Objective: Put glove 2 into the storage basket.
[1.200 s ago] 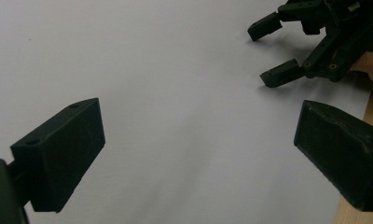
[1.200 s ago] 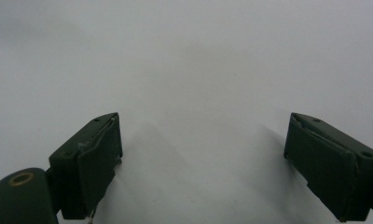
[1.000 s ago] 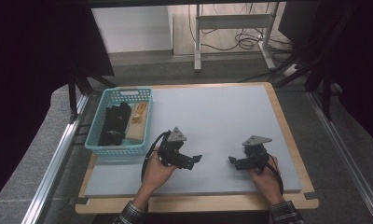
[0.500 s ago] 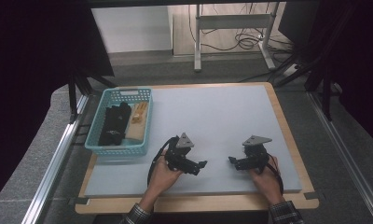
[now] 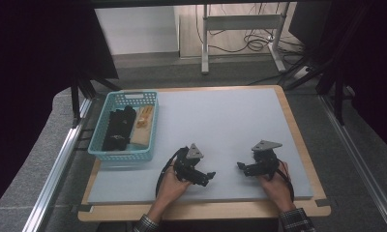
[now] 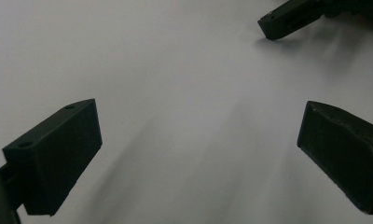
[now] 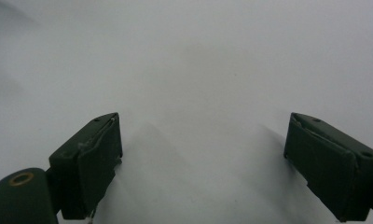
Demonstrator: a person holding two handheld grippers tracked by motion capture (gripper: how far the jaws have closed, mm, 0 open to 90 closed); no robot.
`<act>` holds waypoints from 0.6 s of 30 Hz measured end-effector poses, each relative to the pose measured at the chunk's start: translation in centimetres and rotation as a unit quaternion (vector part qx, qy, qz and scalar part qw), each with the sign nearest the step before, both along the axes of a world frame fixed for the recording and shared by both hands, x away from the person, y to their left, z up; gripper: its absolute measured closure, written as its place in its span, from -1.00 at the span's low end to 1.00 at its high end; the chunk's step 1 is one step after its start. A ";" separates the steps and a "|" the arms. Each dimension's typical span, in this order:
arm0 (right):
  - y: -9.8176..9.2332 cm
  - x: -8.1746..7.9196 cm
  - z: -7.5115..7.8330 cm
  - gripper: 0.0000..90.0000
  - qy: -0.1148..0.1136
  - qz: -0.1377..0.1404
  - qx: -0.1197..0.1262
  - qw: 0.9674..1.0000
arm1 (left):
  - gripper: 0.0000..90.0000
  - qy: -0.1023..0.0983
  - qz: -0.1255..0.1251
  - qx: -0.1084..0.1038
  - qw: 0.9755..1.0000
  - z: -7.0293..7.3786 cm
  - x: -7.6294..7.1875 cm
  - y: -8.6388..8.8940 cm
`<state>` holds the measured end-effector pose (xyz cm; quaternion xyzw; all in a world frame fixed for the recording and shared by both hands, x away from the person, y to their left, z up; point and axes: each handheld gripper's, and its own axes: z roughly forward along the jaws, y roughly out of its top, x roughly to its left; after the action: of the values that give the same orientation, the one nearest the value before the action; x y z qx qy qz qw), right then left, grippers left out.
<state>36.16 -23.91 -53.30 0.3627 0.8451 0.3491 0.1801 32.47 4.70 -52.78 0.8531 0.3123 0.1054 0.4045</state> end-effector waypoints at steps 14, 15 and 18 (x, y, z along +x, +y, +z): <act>0.0 0.0 0.0 -0.76 0.000 0.001 0.000 1.000 | -1.00 0.007 0.002 0.031 1.000 -1.4 0.0 -0.7; 0.0 0.0 0.0 -0.76 0.000 0.001 0.000 1.000 | -1.00 0.008 0.003 0.032 0.999 -1.5 0.0 -0.7; 0.0 0.0 0.0 -0.76 0.000 0.001 0.000 1.000 | -1.00 0.017 0.006 0.041 0.999 -1.6 0.1 -0.9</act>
<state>36.15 -23.89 -53.31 0.3614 0.8455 0.3494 0.1799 32.61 3.77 -54.36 0.8688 0.3202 0.1059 0.3625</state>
